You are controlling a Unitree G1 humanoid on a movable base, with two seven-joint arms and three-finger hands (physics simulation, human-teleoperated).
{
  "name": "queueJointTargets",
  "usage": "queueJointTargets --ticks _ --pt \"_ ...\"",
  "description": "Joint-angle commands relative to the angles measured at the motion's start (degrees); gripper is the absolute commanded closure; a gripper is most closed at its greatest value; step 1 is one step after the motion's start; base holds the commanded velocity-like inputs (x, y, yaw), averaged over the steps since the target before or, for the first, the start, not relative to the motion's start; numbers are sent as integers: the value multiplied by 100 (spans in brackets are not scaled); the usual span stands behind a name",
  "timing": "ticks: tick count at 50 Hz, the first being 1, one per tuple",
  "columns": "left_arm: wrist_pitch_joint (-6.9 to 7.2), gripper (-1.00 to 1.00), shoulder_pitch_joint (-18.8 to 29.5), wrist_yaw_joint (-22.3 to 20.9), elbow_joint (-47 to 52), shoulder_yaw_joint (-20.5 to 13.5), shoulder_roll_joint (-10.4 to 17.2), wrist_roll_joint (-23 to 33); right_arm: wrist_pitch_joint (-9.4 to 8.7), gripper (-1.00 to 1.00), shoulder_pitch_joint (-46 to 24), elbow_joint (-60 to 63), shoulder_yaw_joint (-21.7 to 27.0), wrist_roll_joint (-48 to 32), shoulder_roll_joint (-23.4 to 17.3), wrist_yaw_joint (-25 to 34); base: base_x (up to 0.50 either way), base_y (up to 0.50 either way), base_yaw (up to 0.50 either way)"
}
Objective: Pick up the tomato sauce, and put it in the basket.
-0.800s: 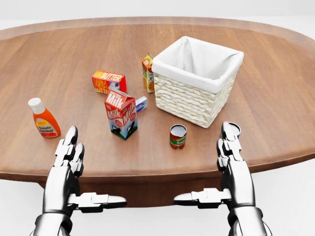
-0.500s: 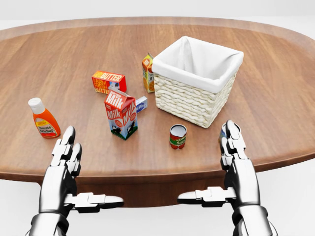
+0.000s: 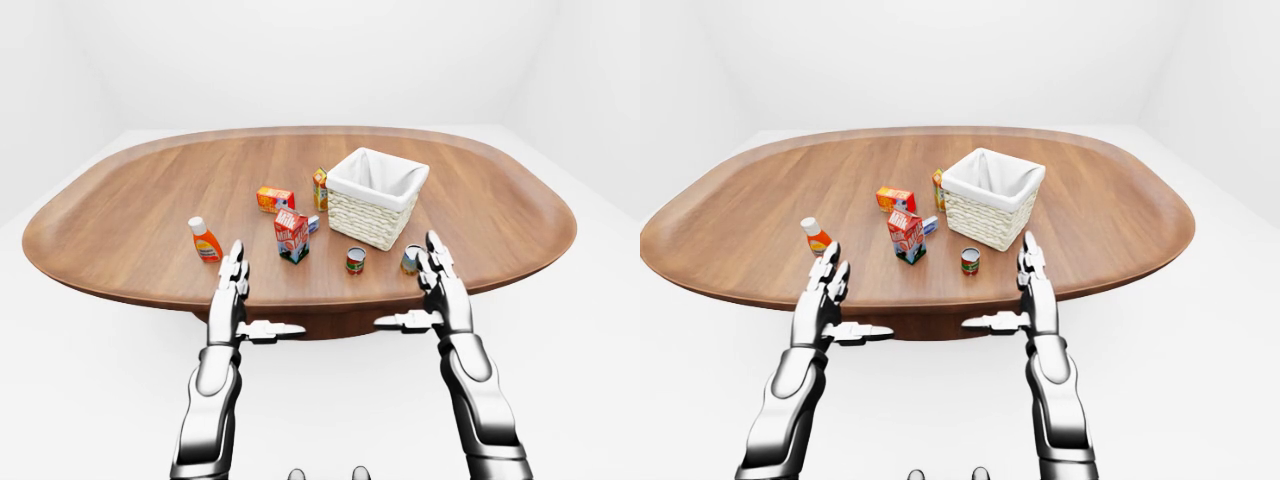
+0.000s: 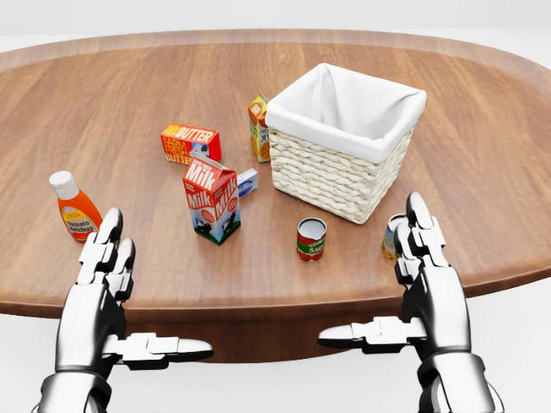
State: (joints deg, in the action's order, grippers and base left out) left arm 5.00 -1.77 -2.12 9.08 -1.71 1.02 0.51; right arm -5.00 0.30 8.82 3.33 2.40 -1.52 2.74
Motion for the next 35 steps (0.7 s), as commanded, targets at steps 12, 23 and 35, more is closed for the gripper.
queueJointTargets --ticks 12,23,35 --pt "0 -97 -124 -17 538 69 -29 123 0 -100 96 647 80 127 -7 108 0 0 0" --pt "0 -98 -112 -16 485 83 -37 128 0 -100 90 713 142 402 -24 344 28 0 0" --pt "0 -98 -116 -20 450 96 -37 133 0 -100 157 657 90 306 3 315 31 0 0"
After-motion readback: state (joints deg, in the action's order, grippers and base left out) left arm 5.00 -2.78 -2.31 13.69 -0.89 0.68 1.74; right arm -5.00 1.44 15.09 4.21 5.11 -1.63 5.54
